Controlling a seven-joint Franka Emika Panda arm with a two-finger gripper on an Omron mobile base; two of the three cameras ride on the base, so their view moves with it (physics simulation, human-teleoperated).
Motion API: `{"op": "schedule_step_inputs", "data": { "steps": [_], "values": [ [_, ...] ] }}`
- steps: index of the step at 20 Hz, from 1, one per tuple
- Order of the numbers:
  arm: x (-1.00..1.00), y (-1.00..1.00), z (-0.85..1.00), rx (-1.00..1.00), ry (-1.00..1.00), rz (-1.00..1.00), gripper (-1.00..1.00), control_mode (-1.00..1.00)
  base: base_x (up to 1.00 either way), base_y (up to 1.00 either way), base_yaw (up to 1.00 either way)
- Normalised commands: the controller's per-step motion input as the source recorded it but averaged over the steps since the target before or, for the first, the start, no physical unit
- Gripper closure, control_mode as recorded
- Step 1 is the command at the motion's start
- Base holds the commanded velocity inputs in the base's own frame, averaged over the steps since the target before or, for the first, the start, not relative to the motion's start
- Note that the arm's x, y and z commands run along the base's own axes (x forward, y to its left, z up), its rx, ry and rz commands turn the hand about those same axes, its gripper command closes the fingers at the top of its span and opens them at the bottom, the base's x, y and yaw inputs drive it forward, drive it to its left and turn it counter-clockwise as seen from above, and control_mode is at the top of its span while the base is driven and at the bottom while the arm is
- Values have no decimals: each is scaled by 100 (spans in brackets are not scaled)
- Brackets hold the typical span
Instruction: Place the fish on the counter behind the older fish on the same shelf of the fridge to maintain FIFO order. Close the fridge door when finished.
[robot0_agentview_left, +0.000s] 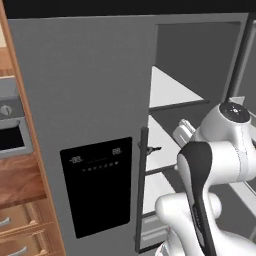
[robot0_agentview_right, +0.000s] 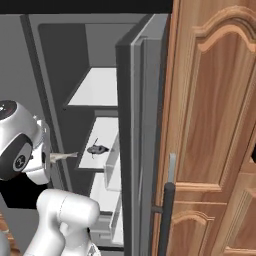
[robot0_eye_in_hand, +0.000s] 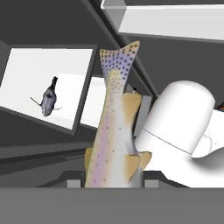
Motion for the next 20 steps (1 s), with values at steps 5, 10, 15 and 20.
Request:
{"op": "schedule_step_inputs", "data": {
  "steps": [5, 10, 15, 20],
  "values": [
    [0, 0, 0, 0, 0, 0, 100, 100, 33, -26, 7],
    [0, 0, 0, 0, 0, 0, 100, 100, 26, -37, 8],
    [0, 0, 0, 0, 0, 0, 100, 100, 35, -26, 6],
    [14, -15, -4, 2, -4, 3, 100, -100, 25, -13, 4]
  ]
}}
